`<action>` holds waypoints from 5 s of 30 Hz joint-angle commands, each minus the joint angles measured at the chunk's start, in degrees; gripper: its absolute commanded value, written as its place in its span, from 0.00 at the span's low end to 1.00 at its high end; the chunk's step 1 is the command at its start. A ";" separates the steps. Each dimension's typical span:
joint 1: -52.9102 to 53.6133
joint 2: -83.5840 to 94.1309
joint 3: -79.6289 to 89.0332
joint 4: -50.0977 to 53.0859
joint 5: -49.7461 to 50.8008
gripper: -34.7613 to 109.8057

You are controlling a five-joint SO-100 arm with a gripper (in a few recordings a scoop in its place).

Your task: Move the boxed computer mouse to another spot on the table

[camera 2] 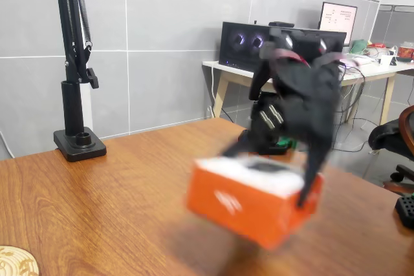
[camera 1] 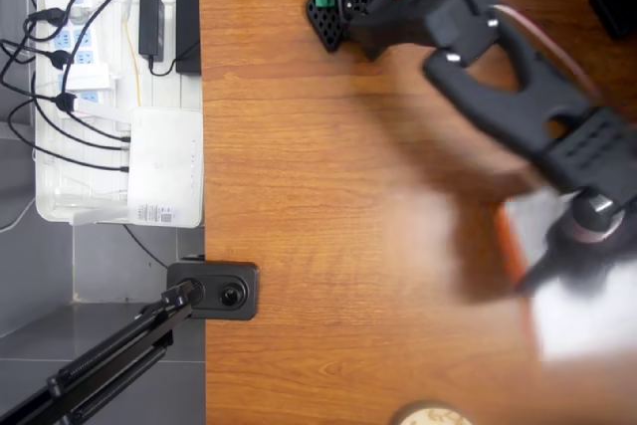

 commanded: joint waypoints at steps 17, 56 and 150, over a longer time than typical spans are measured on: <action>44.56 50.71 80.16 -8.44 -9.40 0.24; 44.91 45.97 75.67 -12.04 -12.22 0.94; 31.73 104.68 111.36 -163.04 -52.82 0.24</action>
